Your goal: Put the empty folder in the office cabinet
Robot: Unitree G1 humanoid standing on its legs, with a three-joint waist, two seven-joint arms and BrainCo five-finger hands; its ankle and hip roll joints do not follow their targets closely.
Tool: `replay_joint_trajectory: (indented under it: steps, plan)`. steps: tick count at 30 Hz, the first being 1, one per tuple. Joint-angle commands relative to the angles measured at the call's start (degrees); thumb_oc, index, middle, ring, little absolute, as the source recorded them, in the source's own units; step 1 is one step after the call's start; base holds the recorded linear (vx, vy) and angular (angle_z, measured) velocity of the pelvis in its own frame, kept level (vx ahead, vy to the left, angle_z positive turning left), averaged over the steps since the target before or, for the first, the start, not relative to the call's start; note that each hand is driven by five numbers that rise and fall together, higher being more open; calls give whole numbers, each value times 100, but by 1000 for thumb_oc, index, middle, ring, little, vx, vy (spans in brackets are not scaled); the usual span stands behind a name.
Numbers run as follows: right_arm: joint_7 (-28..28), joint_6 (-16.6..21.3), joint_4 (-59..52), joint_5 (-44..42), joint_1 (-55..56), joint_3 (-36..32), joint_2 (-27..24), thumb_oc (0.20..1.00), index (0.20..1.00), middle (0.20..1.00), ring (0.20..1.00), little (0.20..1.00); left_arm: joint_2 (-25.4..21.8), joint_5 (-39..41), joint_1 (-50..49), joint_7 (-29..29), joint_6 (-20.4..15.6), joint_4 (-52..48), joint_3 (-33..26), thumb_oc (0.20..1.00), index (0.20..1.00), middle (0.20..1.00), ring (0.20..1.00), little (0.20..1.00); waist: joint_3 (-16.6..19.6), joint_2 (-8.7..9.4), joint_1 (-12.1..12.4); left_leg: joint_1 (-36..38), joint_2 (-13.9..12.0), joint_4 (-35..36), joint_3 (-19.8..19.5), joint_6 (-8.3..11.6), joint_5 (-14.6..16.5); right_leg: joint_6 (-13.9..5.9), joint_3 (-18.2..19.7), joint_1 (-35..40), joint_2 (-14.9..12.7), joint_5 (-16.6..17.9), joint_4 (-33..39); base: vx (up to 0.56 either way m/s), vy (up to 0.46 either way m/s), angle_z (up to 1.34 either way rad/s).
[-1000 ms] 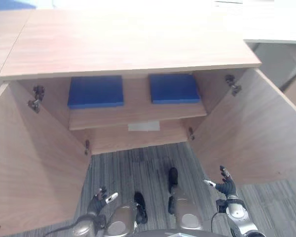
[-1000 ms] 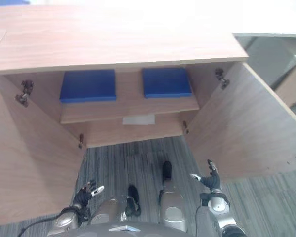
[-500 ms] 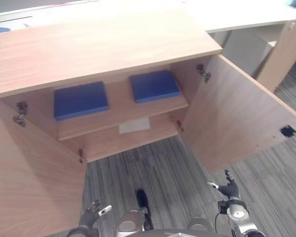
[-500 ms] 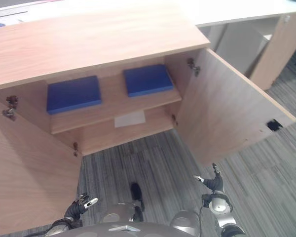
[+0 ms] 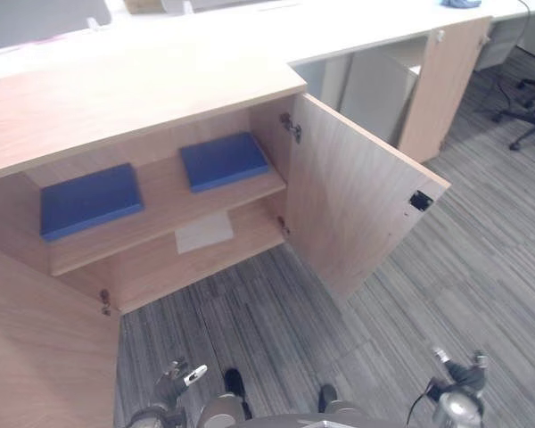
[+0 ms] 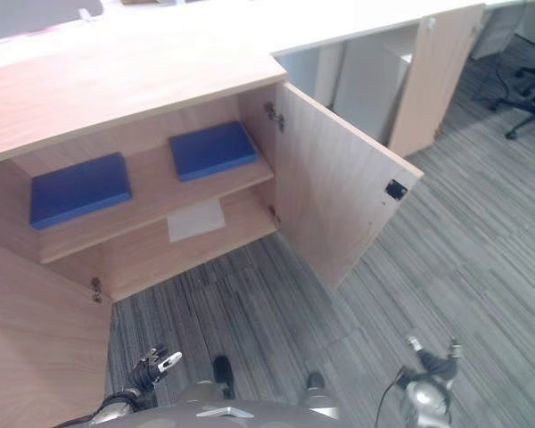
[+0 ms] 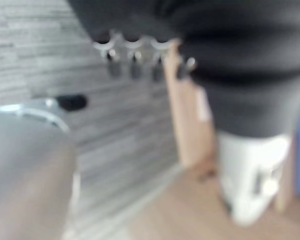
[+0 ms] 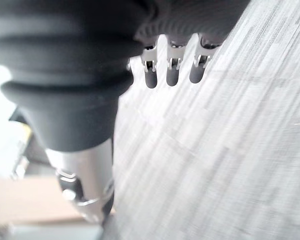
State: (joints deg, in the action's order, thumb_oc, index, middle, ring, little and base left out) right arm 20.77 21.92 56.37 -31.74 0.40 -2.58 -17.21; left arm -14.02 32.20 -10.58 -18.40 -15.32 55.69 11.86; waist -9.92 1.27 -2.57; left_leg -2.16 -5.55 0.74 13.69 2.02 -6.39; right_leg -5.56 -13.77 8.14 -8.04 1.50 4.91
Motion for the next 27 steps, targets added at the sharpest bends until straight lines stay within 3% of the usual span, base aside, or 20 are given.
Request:
replay_joint_trajectory:
  steps: [1, 4, 5, 6, 10, 13, 17, 20, 21, 23, 27]
  plan:
    - [63, 270, 31, -276, -1021, -270, -808, 1000, 1000, 1000, 1000, 1000, -200, -305, 55, 64, -15, 12, 243, 1000, 1000, 1000, 1000, 1000, -55, -382, 322, 905, -23, 366, -14, -29, 743, -61, -127, -249, -66, 21, -141, 10, -86, 7]
    - [-180, -35, 259, -353, -1699, -381, -1514, 1000, 1000, 1000, 1000, 1000, -347, -452, 108, -46, 56, 82, 366, 1000, 1000, 1000, 1000, 1000, 9, -471, 474, 861, -18, 409, -106, 61, 682, -35, -302, -219, -79, -5, -101, -5, -98, 31]
    - [-180, -35, 259, -353, -1699, -381, -1514, 1000, 1000, 1000, 1000, 1000, -347, -452, 108, -46, 56, 82, 366, 1000, 1000, 1000, 1000, 1000, 9, -471, 474, 861, -18, 409, -106, 61, 682, -35, -302, -219, -79, -5, -101, -51, -64, 24]
    - [-346, -256, 301, -548, -2165, -358, -1935, 1000, 1000, 1000, 1000, 1000, -451, -358, 142, -82, 76, 75, 497, 1000, 1000, 1000, 1000, 1000, -6, -575, 527, 803, 9, 410, -143, 111, 652, -19, -370, -271, -112, -48, -138, -45, -30, 9]
    - [-561, -392, 385, -477, -2503, -282, -2194, 1000, 1000, 1000, 1000, 1000, -468, -273, 187, -133, 70, 102, 547, 1000, 1000, 1000, 1000, 1000, -33, -677, 543, 743, 44, 418, -171, 136, 615, -2, -392, -328, -128, -60, -145, -60, 9, 9]
    - [-1563, -629, 591, -356, -3178, -63, -2672, 1000, 1000, 1000, 1000, 1000, -454, -173, 189, -303, 27, 181, 597, 1000, 1000, 1000, 1000, 1000, -103, -881, 572, 650, 89, 426, -228, 206, 534, 27, -430, -366, -140, -58, -97, -95, 43, 6]
    - [-2366, -733, 632, -170, -3443, 241, -2762, 1000, 1000, 1000, 1000, 1000, -470, -194, 194, -406, -7, 304, 555, 1000, 1000, 1000, 1000, 1000, -122, -907, 604, 627, 80, 426, -236, 245, 490, 37, -476, -334, -149, -50, -64, -27, 1, 1]
    - [-3502, -918, 511, -13, -3501, 587, -2667, 1000, 1000, 1000, 1000, 1000, -519, -289, 162, -465, 29, 348, 457, 1000, 1000, 1000, 1000, 1000, -111, -845, 644, 637, 31, 426, -231, 290, 455, 48, -549, -269, -143, -69, -51, -16, -42, 0]
    - [-3502, -918, 511, -13, -3501, 587, -2667, 1000, 1000, 1000, 1000, 1000, -519, -289, 162, -465, 29, 348, 457, 1000, 1000, 1000, 1000, 1000, -111, -845, 644, 637, 31, 426, -231, 290, 455, 48, -549, -269, -143, -69, -51, -15, -41, -1]
    - [-4162, -989, 304, 143, -3417, 932, -2535, 1000, 1000, 1000, 1000, 1000, -582, -385, 180, -495, 82, 381, 348, 1000, 1000, 1000, 1000, 1000, -119, -756, 669, 642, -19, 426, -213, 313, 426, 50, -606, -228, -135, -75, -49, -4, -56, -2]
    - [-4714, -897, 72, 259, -3209, 1293, -2306, 1000, 1000, 1000, 1000, 1000, -649, -477, 181, -535, 75, 437, 235, 1000, 1000, 1000, 1000, 1000, -115, -628, 693, 658, -83, 426, -195, 327, 404, 60, -653, -175, -105, -87, -45, 15, -39, 1]
